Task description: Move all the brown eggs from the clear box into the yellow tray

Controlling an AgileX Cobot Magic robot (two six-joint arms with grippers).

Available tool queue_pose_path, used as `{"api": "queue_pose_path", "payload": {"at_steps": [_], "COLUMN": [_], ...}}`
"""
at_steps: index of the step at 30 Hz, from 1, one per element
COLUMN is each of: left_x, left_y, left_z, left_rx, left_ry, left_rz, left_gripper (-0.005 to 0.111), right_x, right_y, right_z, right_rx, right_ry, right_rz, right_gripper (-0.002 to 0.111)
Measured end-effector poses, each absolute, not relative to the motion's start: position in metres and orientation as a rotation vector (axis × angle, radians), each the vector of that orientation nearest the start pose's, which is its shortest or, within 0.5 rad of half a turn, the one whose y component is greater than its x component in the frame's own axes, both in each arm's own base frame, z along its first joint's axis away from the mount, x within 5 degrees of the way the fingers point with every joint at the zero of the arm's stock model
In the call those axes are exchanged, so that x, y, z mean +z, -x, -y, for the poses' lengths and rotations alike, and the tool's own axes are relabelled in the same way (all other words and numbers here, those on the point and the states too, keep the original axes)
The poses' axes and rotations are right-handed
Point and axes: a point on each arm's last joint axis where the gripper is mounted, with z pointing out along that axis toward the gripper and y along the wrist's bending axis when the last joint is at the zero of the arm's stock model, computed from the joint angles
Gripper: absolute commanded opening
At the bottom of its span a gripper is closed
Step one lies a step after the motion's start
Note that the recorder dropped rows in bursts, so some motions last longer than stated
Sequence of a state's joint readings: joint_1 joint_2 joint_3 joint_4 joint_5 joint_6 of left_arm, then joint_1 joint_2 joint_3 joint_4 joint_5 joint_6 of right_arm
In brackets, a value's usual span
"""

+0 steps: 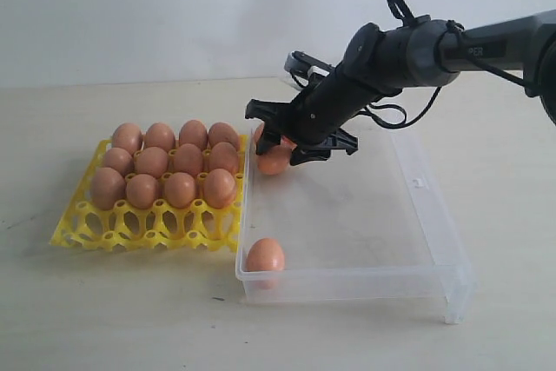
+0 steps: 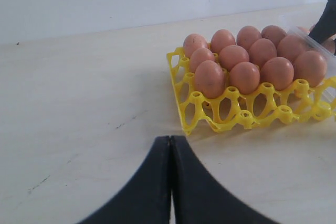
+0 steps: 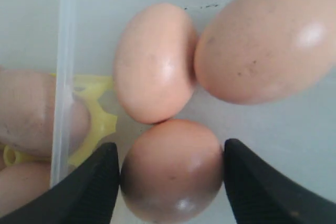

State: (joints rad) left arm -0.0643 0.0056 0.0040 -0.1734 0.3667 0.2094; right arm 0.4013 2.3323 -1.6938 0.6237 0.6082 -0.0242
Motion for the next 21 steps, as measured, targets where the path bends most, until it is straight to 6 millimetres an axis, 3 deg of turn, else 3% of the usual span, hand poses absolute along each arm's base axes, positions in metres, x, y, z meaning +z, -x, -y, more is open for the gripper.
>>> {"api": "queue_pose_path", "payload": {"at_steps": [15,17,21], "left_x": [0.179,0.179,0.179], "left_y": [-0.0528,-0.0528,-0.0528], "left_z": [0.0091,0.0091,0.0091], "left_rx": [-0.069,-0.069,-0.069], "left_ry": [-0.146,-0.146,-0.146], "left_rz": [-1.849,-1.849,-1.849], "left_gripper": [0.0,0.0,0.0], "right_x": [0.1052,0.1052,0.1043], "right_y": [-0.4448,-0.4448,-0.4447], "right_z": [-0.2201,-0.2201,-0.2202], "right_rx": [0.749,0.749,0.744], "right_ry": [-0.103,-0.103,-0.077], "right_rz": [-2.701,-2.701,-2.7], "right_gripper": [0.053,0.04,0.0]}}
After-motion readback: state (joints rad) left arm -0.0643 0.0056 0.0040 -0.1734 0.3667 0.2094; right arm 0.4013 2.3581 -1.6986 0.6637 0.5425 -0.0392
